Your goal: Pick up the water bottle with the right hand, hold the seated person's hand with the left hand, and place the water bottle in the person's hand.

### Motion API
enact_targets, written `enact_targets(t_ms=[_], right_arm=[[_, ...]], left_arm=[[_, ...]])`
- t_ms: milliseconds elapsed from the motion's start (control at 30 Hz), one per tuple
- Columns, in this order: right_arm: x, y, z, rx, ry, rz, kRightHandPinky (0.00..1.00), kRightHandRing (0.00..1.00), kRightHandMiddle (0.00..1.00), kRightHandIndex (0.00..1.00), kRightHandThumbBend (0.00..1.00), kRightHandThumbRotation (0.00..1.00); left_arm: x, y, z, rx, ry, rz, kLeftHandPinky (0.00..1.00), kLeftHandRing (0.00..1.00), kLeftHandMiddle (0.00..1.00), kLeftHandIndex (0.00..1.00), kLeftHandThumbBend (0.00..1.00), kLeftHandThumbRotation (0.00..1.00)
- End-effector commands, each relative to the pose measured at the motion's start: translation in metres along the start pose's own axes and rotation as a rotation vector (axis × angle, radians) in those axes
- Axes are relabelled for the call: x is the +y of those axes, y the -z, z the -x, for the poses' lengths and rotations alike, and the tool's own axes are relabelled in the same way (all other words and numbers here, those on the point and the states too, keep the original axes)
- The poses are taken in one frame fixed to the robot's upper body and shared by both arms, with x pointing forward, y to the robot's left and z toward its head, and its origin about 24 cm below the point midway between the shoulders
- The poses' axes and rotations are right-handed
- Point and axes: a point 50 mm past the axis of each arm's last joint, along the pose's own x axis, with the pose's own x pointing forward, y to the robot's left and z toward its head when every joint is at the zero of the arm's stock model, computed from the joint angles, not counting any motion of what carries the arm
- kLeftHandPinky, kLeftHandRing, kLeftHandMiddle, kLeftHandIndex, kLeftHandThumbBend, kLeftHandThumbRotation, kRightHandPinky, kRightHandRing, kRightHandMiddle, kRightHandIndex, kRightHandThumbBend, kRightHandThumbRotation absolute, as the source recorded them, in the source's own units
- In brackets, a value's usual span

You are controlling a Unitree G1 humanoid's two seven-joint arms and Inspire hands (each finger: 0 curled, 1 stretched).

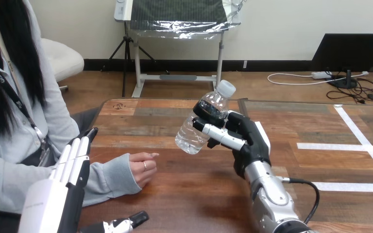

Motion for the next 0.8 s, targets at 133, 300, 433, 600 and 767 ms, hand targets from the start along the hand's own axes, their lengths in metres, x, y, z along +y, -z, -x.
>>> enact_targets(t_ms=[133,300,433,600,767], right_arm=[[-0.006,-0.036,-0.011,-0.170,-0.014,0.031,0.27,0.29,0.37,0.36,0.75,0.00],[-0.007,-0.036,-0.010,-0.179,-0.024,0.024,0.27,0.29,0.37,0.36,0.75,0.00],[-0.008,-0.037,-0.010,-0.183,-0.027,0.034,0.27,0.29,0.37,0.36,0.75,0.00],[-0.009,-0.039,-0.010,-0.199,-0.029,0.045,0.27,0.29,0.37,0.36,0.74,0.00],[-0.010,-0.041,-0.010,-0.212,-0.027,0.058,0.26,0.28,0.36,0.36,0.74,0.00]], left_arm=[[0.023,-0.006,-0.026,-0.060,0.017,-0.157,0.89,0.96,0.98,0.98,1.00,0.42],[0.031,-0.003,-0.034,-0.040,0.074,-0.253,0.88,0.95,0.97,0.98,1.00,0.40],[0.036,0.001,-0.040,-0.047,0.082,-0.293,0.86,0.93,0.95,0.96,1.00,0.37],[0.040,0.007,-0.048,-0.046,0.125,-0.354,0.84,0.90,0.92,0.93,1.00,0.36],[0.044,0.010,-0.054,-0.044,0.165,-0.414,0.83,0.89,0.91,0.91,1.00,0.37]])
